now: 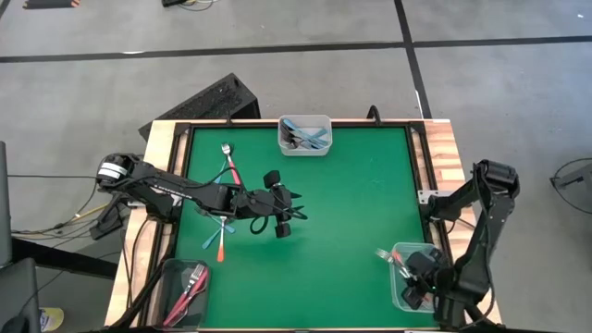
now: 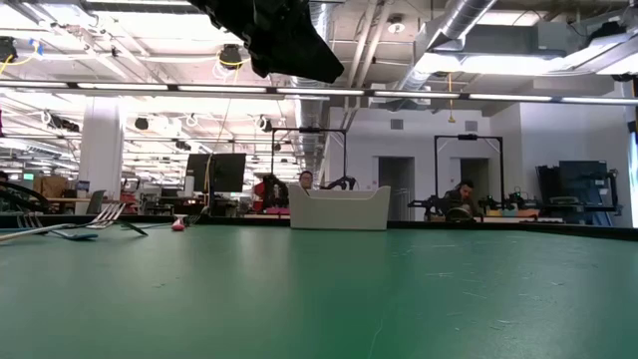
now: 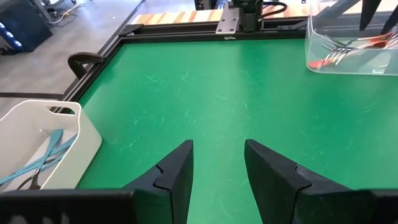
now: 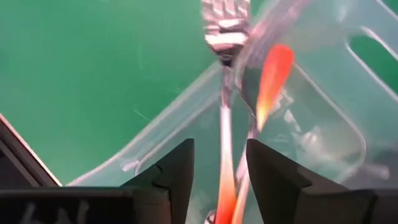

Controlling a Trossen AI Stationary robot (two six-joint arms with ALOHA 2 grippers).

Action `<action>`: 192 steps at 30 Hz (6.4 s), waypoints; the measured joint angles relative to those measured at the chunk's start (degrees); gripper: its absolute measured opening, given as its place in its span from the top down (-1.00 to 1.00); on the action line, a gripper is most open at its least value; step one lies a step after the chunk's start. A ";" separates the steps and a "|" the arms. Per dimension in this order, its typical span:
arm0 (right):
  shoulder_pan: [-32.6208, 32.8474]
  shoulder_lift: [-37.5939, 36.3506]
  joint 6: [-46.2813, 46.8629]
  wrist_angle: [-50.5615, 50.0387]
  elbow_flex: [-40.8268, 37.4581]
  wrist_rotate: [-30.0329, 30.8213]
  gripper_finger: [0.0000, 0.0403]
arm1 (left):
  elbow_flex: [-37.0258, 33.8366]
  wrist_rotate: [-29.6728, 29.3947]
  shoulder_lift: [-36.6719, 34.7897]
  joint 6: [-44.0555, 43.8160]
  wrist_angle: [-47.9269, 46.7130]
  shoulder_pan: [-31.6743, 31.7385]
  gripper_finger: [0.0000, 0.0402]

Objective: Sort silverware by color (type)
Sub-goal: Put the right orange fork into the transparent bin, then put the pink fork into the black bin

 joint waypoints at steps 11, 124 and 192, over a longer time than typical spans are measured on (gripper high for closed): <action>-9.41 0.85 -23.61 3.10 0.00 -0.18 0.36 | -0.02 0.00 0.02 0.18 -0.05 0.00 0.34; -37.06 1.55 -72.84 17.32 5.31 17.02 0.44 | -1.93 -7.03 -0.19 -11.64 -15.29 -6.79 0.34; -75.69 15.32 -89.41 92.45 -14.19 -18.60 -0.08 | -27.77 -0.04 -6.37 -34.08 -12.68 35.17 0.83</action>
